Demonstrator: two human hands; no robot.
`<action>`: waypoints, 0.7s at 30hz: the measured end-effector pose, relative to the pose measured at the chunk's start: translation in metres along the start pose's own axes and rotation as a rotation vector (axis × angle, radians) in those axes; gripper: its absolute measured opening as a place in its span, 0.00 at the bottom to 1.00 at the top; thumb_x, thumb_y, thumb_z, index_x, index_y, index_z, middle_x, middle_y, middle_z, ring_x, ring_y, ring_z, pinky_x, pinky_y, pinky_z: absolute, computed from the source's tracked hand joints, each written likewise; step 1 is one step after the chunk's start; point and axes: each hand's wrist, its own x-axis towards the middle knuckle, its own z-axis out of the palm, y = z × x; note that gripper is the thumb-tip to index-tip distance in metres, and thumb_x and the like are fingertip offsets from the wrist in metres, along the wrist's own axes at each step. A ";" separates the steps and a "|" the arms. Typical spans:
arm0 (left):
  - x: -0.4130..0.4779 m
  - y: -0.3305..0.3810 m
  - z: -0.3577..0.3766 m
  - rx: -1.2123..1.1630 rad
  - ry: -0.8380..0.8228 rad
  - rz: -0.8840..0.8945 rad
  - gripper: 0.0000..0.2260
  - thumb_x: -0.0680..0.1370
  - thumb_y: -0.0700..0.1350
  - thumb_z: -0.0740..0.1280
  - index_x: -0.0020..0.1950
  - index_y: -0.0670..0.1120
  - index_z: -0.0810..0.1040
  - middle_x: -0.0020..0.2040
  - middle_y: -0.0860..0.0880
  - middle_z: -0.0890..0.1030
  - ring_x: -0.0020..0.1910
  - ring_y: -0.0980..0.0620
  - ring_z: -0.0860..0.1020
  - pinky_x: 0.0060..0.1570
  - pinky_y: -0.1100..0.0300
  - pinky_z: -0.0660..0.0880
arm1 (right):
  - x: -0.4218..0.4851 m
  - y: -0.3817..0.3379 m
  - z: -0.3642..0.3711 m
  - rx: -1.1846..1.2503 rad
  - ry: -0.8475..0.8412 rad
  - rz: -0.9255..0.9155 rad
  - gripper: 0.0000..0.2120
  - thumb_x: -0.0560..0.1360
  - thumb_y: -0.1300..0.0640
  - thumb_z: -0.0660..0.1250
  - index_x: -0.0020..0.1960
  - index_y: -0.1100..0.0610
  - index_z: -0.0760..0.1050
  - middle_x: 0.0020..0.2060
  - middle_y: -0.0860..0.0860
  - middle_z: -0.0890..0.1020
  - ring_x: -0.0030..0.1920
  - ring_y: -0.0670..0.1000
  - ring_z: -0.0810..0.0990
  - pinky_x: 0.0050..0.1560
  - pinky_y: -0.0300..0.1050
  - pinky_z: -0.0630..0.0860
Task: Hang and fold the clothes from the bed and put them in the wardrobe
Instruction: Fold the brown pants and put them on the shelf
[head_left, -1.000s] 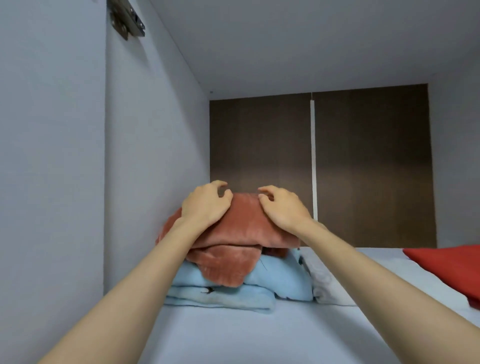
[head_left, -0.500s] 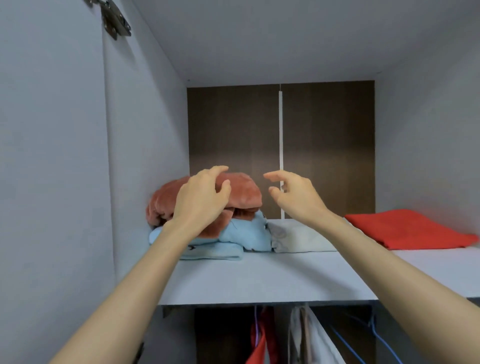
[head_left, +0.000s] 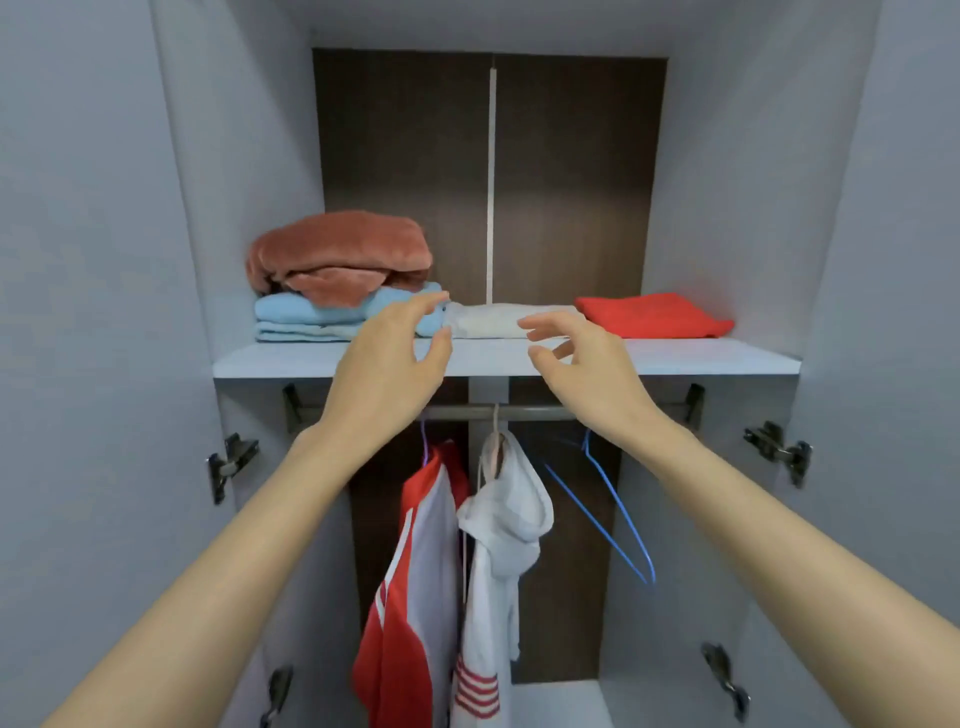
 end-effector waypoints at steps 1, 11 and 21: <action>-0.014 0.010 0.000 -0.004 -0.031 -0.014 0.18 0.79 0.48 0.62 0.69 0.52 0.71 0.65 0.52 0.76 0.65 0.52 0.72 0.62 0.57 0.67 | -0.017 0.002 -0.008 0.010 -0.005 0.016 0.14 0.77 0.57 0.63 0.61 0.47 0.76 0.54 0.44 0.80 0.47 0.47 0.78 0.48 0.42 0.74; -0.136 0.096 0.013 -0.113 -0.302 -0.044 0.19 0.80 0.50 0.60 0.71 0.53 0.68 0.61 0.55 0.78 0.59 0.55 0.76 0.57 0.60 0.71 | -0.164 0.017 -0.081 -0.015 -0.004 0.262 0.11 0.78 0.58 0.63 0.57 0.48 0.78 0.43 0.40 0.79 0.34 0.36 0.75 0.33 0.23 0.66; -0.227 0.145 0.031 -0.297 -0.527 0.001 0.18 0.80 0.48 0.61 0.70 0.51 0.70 0.59 0.53 0.78 0.57 0.52 0.77 0.58 0.50 0.74 | -0.310 -0.008 -0.122 -0.101 0.067 0.499 0.10 0.77 0.60 0.63 0.54 0.48 0.78 0.45 0.43 0.80 0.31 0.45 0.74 0.32 0.27 0.67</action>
